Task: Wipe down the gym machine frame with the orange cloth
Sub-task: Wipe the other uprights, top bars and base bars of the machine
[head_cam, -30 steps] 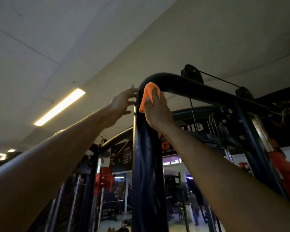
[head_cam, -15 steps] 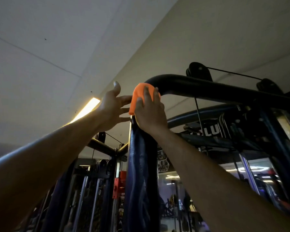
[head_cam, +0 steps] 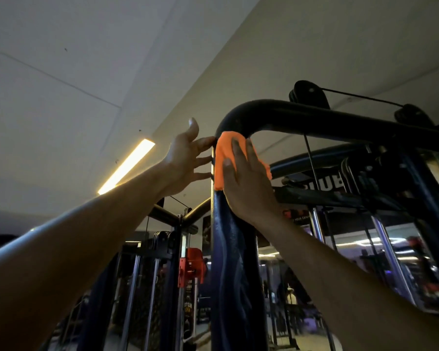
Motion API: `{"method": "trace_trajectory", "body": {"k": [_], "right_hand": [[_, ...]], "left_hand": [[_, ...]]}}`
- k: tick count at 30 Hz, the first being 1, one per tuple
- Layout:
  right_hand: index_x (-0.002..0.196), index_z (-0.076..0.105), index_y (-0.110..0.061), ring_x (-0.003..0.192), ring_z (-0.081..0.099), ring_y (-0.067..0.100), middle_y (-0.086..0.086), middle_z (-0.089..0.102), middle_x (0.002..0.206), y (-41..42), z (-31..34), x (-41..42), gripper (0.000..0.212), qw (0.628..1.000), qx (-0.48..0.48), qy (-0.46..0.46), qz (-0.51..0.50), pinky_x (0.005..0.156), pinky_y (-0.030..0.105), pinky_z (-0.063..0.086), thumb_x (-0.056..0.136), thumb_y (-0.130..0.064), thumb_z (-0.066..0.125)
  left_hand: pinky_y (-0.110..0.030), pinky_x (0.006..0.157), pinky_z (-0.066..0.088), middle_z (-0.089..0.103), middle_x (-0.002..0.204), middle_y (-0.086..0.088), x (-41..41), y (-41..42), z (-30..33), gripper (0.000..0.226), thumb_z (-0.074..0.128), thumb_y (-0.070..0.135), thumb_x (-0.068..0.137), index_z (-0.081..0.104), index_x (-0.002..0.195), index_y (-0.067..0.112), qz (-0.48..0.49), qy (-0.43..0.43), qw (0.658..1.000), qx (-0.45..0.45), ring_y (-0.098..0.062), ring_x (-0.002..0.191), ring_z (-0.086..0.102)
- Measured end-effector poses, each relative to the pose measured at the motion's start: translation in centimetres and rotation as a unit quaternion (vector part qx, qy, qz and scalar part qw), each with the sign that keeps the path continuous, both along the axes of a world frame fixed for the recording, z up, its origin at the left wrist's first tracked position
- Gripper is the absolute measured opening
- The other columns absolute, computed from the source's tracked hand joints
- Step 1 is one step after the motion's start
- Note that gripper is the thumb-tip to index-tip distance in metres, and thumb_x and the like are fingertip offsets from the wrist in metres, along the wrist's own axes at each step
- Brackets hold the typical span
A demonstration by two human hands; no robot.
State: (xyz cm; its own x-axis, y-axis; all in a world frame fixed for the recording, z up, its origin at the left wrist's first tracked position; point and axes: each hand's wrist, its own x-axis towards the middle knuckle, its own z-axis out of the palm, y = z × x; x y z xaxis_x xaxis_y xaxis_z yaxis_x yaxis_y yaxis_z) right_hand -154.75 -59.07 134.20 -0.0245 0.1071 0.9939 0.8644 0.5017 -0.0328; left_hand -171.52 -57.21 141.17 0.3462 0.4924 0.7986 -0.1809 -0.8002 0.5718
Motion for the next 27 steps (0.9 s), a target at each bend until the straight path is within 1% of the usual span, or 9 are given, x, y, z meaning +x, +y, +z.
{"method": "trace_trajectory", "body": {"k": [4,7,11,14,17,19,22,24,27], "right_hand": [[0.173,-0.004,-0.042,0.168,0.002,0.023,-0.006,-0.006,0.183,0.0,-6.1,0.2,0.064,0.996,0.013,-0.01,-0.082,0.133,0.051,0.012,0.116,-0.052,0.025],[0.173,0.0,-0.041,0.168,-0.001,0.022,-0.003,-0.003,0.183,-0.7,-4.2,-0.1,0.064,0.996,-0.015,-0.001,-0.089,0.136,0.054,0.007,0.117,-0.045,0.031],[0.174,0.003,-0.034,0.168,-0.004,0.025,-0.003,-0.009,0.182,-1.8,-1.4,-1.5,0.064,0.996,-0.039,-0.014,-0.08,0.135,0.055,0.011,0.118,-0.035,0.034],[0.172,-0.001,-0.042,0.168,-0.005,0.026,-0.006,-0.013,0.182,-1.0,-4.9,-1.8,0.063,0.995,-0.017,-0.005,-0.103,0.135,0.058,0.014,0.117,-0.048,0.028],[0.17,-0.004,-0.051,0.168,-0.011,0.022,-0.015,-0.019,0.18,-0.5,-11.7,-1.8,0.062,0.992,-0.013,0.006,-0.125,0.133,0.054,0.01,0.114,-0.06,0.02],[0.17,-0.005,-0.052,0.168,-0.011,0.02,-0.017,-0.019,0.179,-0.4,-13.7,-1.8,0.06,0.991,-0.02,0.016,-0.129,0.134,0.058,0.012,0.114,-0.062,0.015],[0.171,-0.003,-0.05,0.168,-0.008,0.024,-0.012,-0.012,0.181,-0.3,-9.8,-1.5,0.059,0.994,-0.021,0.034,-0.103,0.133,0.066,0.012,0.115,-0.06,0.015],[0.171,-0.001,-0.048,0.168,-0.007,0.028,-0.008,-0.009,0.182,-0.8,-5.7,-1.5,0.06,0.996,-0.032,0.037,-0.081,0.133,0.066,0.01,0.116,-0.058,0.019],[0.171,-0.001,-0.048,0.168,0.004,0.029,-0.008,-0.007,0.182,-0.7,-4.5,-1.7,0.062,0.996,-0.035,0.033,-0.078,0.13,0.062,0.02,0.116,-0.057,0.025]], "left_hand": [[-0.061,0.124,0.033,0.04,0.171,-0.001,-0.5,1.0,-1.5,0.084,0.022,0.077,0.106,0.043,0.164,0.021,-0.038,0.013,0.999,0.012,-0.031,0.156,0.038],[-0.062,0.123,0.035,0.042,0.17,-0.002,-0.8,0.9,-1.8,0.08,0.023,0.074,0.107,0.047,0.161,0.021,-0.054,0.011,0.998,0.013,-0.033,0.155,0.04],[-0.058,0.118,0.039,0.042,0.17,0.001,-1.0,1.3,-2.0,0.073,0.021,0.071,0.109,0.052,0.158,0.025,-0.061,0.018,0.998,0.025,-0.028,0.153,0.041],[-0.049,0.105,0.046,0.042,0.169,0.003,-0.6,1.6,-3.3,0.061,0.027,0.063,0.112,0.053,0.156,0.028,-0.067,0.002,0.997,0.041,-0.027,0.152,0.042],[-0.038,0.088,0.05,0.043,0.164,0.003,-0.3,1.6,-4.9,0.039,0.033,0.053,0.115,0.063,0.135,0.038,-0.071,0.006,0.996,0.055,-0.024,0.144,0.046],[-0.036,0.084,0.049,0.05,0.152,0.005,-0.4,1.5,-5.7,0.033,0.034,0.05,0.115,0.065,0.12,0.042,-0.084,0.009,0.996,0.04,-0.022,0.137,0.048],[-0.036,0.085,0.05,0.058,0.133,0.013,-0.4,1.6,-6.0,0.032,0.037,0.047,0.115,0.065,0.128,0.04,-0.08,0.005,0.996,0.025,-0.017,0.129,0.054],[-0.036,0.085,0.051,0.06,0.124,0.016,-0.4,1.5,-6.1,0.03,0.038,0.041,0.116,0.062,0.134,0.039,-0.065,0.007,0.998,0.025,-0.012,0.119,0.059],[-0.036,0.087,0.054,0.066,0.114,0.016,-0.3,1.5,-6.3,0.026,0.04,0.033,0.116,0.065,0.117,0.043,-0.048,0.005,0.999,0.018,-0.009,0.11,0.064]]}}
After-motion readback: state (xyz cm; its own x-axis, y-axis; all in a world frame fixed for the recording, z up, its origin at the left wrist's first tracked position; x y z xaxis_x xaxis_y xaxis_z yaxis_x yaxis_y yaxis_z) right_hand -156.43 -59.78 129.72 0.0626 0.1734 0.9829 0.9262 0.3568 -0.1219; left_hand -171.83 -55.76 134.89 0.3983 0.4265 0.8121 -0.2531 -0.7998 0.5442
